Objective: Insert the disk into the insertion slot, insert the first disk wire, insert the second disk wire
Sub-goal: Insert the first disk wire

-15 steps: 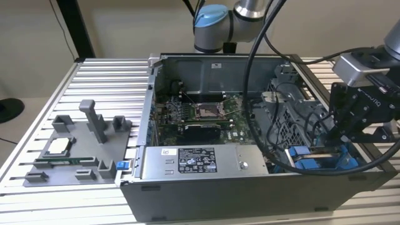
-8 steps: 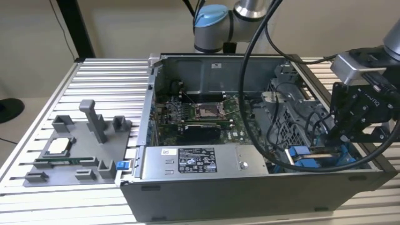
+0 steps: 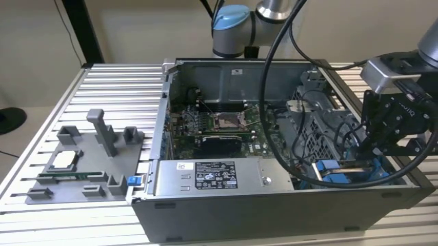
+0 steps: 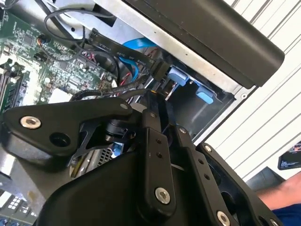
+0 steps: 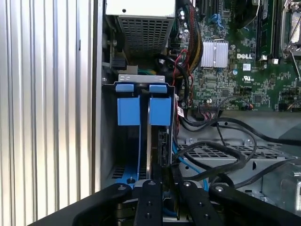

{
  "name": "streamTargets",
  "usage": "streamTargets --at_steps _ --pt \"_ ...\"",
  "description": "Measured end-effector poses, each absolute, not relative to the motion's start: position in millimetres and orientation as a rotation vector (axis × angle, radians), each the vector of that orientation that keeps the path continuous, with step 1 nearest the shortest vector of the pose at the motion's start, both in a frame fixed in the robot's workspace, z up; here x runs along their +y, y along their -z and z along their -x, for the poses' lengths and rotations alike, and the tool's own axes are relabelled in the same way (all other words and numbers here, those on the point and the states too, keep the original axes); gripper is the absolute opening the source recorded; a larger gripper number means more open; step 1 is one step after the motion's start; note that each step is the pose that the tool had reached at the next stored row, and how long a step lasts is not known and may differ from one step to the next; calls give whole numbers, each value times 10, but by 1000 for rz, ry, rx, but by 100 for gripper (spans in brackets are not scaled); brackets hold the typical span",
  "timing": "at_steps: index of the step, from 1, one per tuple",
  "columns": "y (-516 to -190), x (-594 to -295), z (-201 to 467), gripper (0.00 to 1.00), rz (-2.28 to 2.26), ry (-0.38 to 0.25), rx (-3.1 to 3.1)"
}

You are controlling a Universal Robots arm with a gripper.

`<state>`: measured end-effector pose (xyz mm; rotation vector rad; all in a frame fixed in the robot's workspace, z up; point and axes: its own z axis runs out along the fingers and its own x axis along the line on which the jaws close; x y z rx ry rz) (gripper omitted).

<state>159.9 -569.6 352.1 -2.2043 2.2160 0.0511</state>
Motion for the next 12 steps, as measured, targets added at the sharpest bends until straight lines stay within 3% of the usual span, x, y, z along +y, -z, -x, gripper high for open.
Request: streamTargets --at_steps 12 --pt "-3499 -5685 -1525 0 2172 -5 2206"
